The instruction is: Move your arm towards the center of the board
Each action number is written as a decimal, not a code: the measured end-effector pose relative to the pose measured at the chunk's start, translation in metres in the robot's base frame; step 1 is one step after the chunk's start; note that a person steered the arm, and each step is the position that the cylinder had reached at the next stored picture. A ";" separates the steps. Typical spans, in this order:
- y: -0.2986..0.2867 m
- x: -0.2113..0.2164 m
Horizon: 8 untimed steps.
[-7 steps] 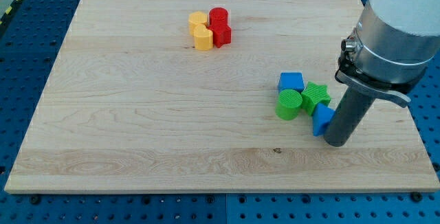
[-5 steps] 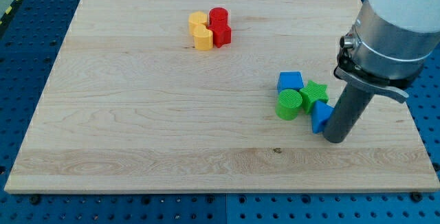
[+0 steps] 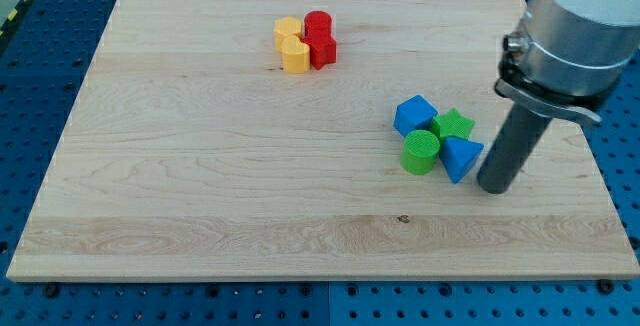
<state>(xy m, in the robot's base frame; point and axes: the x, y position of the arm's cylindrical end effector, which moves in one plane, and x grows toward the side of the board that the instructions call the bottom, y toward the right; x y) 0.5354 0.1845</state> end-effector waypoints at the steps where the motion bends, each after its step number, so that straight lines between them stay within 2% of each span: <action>1: 0.034 -0.010; 3: 0.077 -0.104; 4: 0.053 -0.155; 5: -0.012 -0.183; 6: -0.068 -0.184; 8: -0.120 -0.169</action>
<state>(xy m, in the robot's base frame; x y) 0.3663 0.0647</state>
